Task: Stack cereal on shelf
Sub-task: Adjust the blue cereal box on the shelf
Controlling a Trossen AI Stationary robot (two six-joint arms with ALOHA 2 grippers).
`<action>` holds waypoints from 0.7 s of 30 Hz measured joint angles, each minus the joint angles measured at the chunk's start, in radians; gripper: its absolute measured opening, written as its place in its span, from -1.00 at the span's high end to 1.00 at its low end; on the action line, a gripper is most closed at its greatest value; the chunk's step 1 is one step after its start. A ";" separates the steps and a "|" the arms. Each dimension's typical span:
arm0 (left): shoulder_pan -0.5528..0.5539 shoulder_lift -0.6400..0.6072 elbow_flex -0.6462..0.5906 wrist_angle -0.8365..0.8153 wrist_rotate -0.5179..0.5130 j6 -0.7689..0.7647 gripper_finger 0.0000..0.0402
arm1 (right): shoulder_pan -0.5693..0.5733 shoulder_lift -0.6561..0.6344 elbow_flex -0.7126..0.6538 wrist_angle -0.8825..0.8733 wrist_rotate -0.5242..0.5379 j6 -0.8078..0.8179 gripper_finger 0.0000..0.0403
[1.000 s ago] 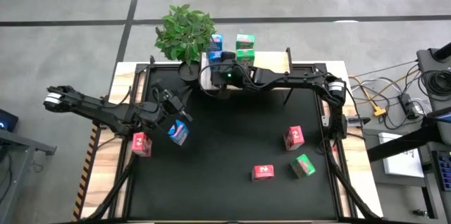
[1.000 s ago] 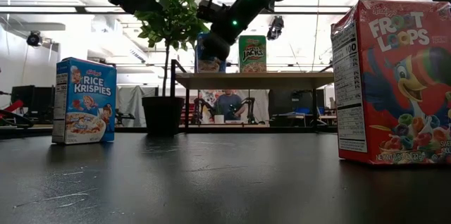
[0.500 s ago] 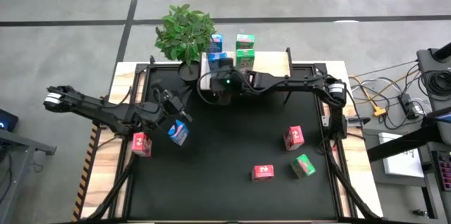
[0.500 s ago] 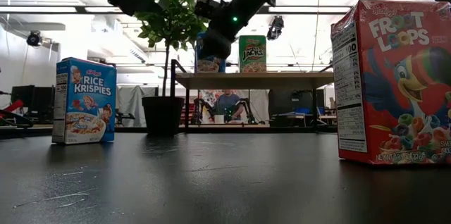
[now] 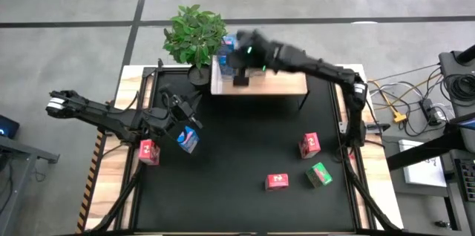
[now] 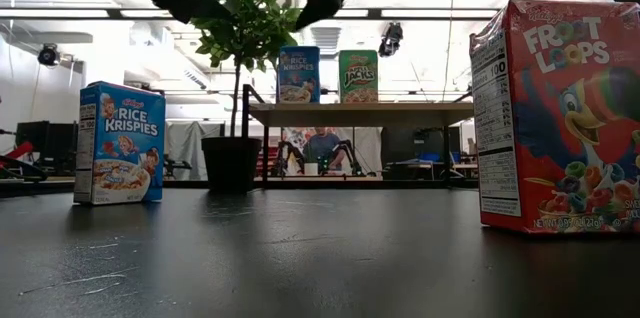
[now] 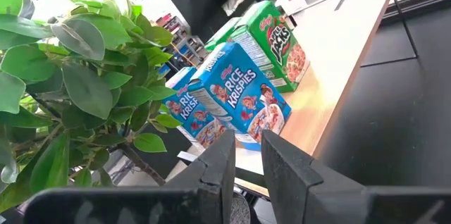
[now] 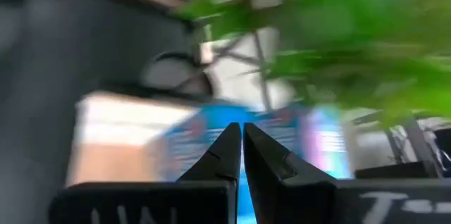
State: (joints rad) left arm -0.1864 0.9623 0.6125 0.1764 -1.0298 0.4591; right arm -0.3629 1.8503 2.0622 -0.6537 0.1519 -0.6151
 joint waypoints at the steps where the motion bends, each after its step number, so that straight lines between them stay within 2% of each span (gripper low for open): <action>1: 0.000 0.000 0.000 0.000 0.000 0.000 0.73 | -0.029 0.000 0.028 -0.002 -0.011 0.000 0.96; 4: 0.000 0.000 0.000 0.000 0.000 0.000 0.73 | -0.128 0.001 0.079 0.018 -0.083 0.025 0.96; 9: 0.000 0.000 0.000 0.003 0.000 0.000 0.73 | -0.261 0.039 0.123 0.063 -0.296 0.130 0.96; 17: 0.002 0.000 0.006 0.004 0.000 0.011 0.73 | -0.297 0.197 0.288 0.033 -0.387 0.109 0.96; 21: 0.001 0.000 0.007 -0.001 0.000 0.011 0.73 | -0.301 0.220 0.281 0.051 -0.382 0.079 0.96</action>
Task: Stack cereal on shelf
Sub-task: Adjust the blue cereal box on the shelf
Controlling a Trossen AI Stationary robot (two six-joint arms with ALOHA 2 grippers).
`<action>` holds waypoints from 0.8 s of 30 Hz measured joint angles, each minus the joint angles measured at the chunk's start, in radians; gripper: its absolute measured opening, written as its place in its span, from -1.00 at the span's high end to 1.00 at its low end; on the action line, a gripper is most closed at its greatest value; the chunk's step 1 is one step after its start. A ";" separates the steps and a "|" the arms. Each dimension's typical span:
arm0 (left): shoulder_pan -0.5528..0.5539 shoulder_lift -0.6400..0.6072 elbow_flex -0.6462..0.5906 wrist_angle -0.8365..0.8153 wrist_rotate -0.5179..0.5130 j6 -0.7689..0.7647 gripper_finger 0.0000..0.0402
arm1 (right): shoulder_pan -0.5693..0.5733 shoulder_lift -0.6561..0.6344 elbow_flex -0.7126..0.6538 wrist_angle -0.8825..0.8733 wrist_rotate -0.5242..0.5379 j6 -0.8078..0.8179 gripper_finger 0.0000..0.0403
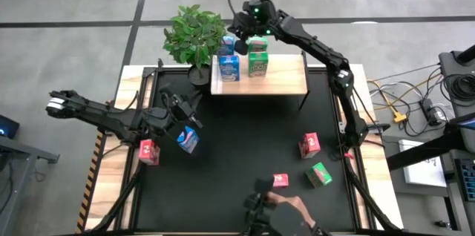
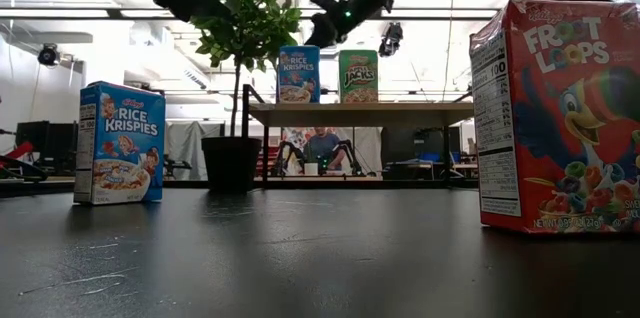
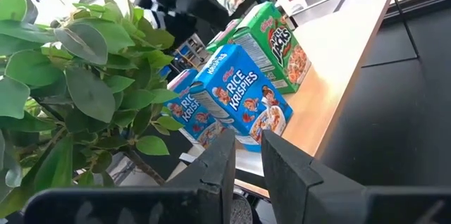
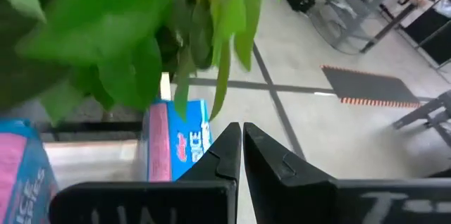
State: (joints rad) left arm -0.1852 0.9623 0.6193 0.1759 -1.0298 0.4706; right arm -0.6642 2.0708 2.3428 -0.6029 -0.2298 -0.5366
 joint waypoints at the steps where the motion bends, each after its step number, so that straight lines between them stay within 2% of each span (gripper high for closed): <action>1: 0.000 0.000 0.000 0.000 0.000 0.000 0.73 | -0.002 0.001 0.000 0.002 0.000 -0.002 0.96; 5: 0.000 0.000 0.000 -0.008 0.000 -0.005 0.73 | -0.022 -0.014 0.006 -0.015 -0.071 0.054 0.91; 8: 0.000 0.000 0.000 -0.010 0.000 -0.007 0.73 | -0.024 -0.016 0.006 -0.042 -0.119 0.082 0.78; 19: 0.000 0.000 0.000 -0.009 0.000 -0.010 0.73 | -0.022 0.036 0.006 -0.075 -0.120 0.100 -0.07; 24: 0.000 0.000 0.000 -0.009 0.000 -0.009 0.73 | -0.021 0.045 0.006 -0.072 -0.145 0.096 -0.38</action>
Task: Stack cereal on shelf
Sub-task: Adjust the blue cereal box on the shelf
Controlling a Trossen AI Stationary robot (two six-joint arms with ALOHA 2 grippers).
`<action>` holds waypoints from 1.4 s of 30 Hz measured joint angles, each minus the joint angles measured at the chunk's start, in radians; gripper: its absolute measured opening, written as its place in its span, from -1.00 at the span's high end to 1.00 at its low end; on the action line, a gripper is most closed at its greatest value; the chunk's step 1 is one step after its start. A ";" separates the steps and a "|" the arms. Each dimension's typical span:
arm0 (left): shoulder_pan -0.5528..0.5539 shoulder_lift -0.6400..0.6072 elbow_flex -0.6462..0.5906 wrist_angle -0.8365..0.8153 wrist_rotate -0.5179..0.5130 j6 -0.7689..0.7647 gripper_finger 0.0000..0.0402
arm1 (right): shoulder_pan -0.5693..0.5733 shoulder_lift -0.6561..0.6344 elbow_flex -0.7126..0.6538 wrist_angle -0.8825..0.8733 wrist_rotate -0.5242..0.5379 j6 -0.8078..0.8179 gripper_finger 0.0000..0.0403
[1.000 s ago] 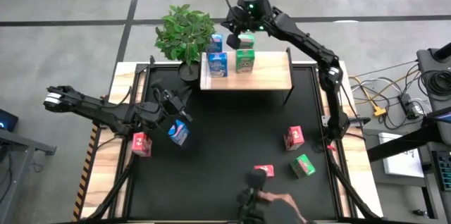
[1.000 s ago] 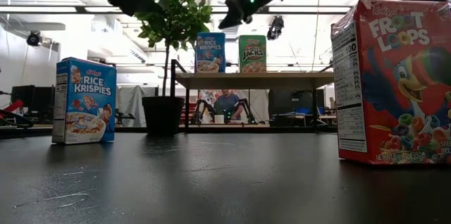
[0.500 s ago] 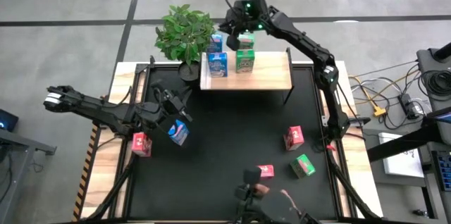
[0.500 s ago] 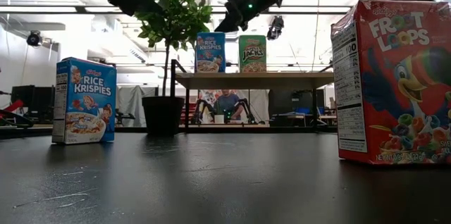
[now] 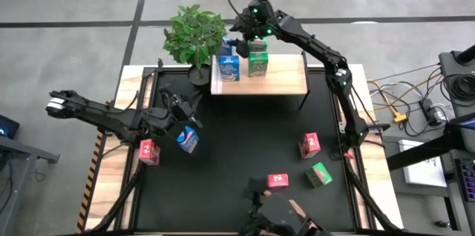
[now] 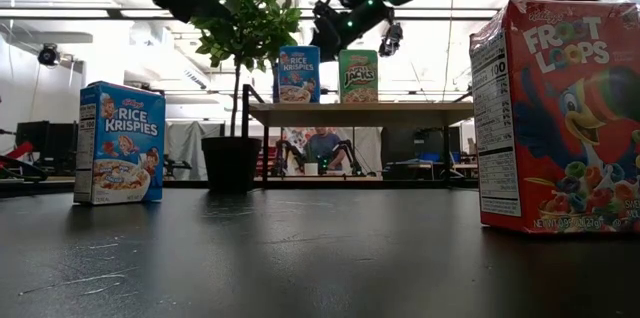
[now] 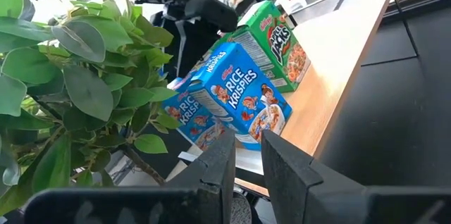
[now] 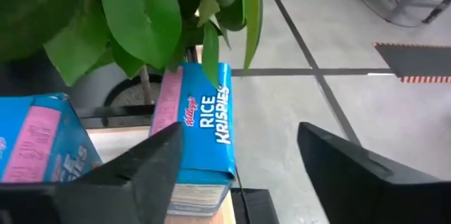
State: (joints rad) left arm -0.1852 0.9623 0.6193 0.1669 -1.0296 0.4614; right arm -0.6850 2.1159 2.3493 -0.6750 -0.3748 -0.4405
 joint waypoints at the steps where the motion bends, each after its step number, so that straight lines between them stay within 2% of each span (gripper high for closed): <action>1: 0.000 0.000 0.000 0.000 0.000 0.000 0.73 | 0.000 0.000 0.000 0.001 0.000 0.000 -0.42; 6: 0.000 0.000 0.000 0.000 0.000 0.000 0.73 | 0.000 -0.003 0.007 0.011 0.001 0.009 -0.56; 15: 0.000 0.000 0.000 0.000 0.000 0.000 0.73 | 0.054 -0.007 0.007 0.021 -0.007 0.009 -0.58; 20: 0.000 0.000 0.000 0.000 0.000 0.001 0.73 | 0.073 -0.007 0.007 0.020 0.121 -0.029 -0.58; 30: 0.000 0.000 0.000 -0.002 0.000 -0.006 0.73 | 0.056 -0.005 0.007 -0.056 0.140 0.030 -0.57; 35: 0.000 0.000 0.000 -0.002 0.000 -0.006 0.73 | 0.050 -0.005 0.006 -0.077 0.141 0.011 -0.47; 42: 0.000 0.000 0.000 -0.003 0.000 -0.006 0.73 | 0.052 -0.005 0.006 -0.077 0.140 0.003 -0.19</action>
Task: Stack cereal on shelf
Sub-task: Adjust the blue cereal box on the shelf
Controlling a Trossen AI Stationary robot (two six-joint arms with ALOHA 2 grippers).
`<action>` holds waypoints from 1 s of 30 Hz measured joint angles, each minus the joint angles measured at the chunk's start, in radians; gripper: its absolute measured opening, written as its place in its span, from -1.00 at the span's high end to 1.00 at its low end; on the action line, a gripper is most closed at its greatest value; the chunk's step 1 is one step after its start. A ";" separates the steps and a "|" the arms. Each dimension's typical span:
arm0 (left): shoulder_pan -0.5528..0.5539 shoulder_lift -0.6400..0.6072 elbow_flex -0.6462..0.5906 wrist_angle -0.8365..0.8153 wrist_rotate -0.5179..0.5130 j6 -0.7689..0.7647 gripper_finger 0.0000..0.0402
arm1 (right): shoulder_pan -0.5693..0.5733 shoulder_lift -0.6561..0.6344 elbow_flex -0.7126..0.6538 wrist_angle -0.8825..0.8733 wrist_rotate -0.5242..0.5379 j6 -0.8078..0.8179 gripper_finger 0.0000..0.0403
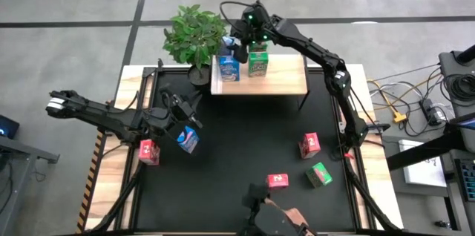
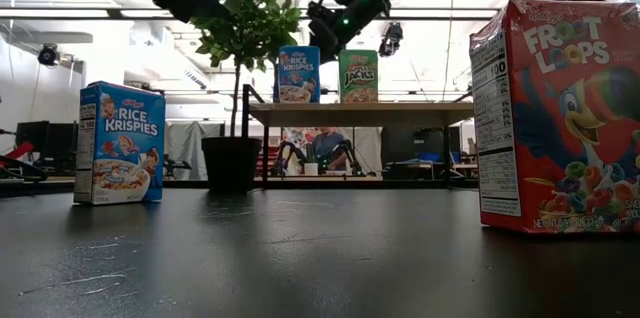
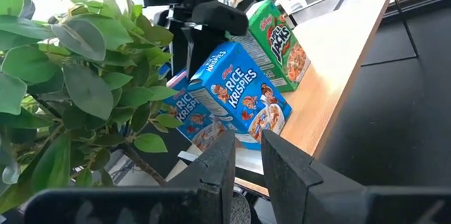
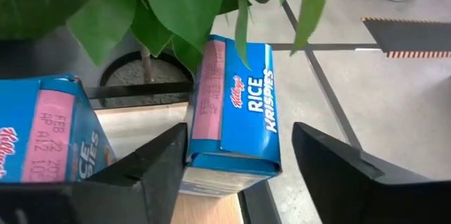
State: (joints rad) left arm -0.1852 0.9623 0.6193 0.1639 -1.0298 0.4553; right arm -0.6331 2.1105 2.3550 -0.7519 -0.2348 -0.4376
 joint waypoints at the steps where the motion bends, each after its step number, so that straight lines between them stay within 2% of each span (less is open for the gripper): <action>1: 0.000 0.000 0.000 0.000 0.000 0.000 0.73 | 0.000 0.000 0.000 0.000 0.000 0.000 -0.15; 13: 0.000 0.000 0.000 -0.001 0.000 0.000 0.73 | 0.000 -0.012 0.000 -0.005 0.000 -0.061 0.15; 30: 0.000 0.000 0.000 -0.002 0.000 -0.004 0.73 | -0.005 -0.048 0.000 -0.136 -0.035 -0.158 0.20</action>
State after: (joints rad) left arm -0.1852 0.9623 0.6193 0.1623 -1.0296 0.4515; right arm -0.6376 2.0624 2.3554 -0.8878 -0.2699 -0.5952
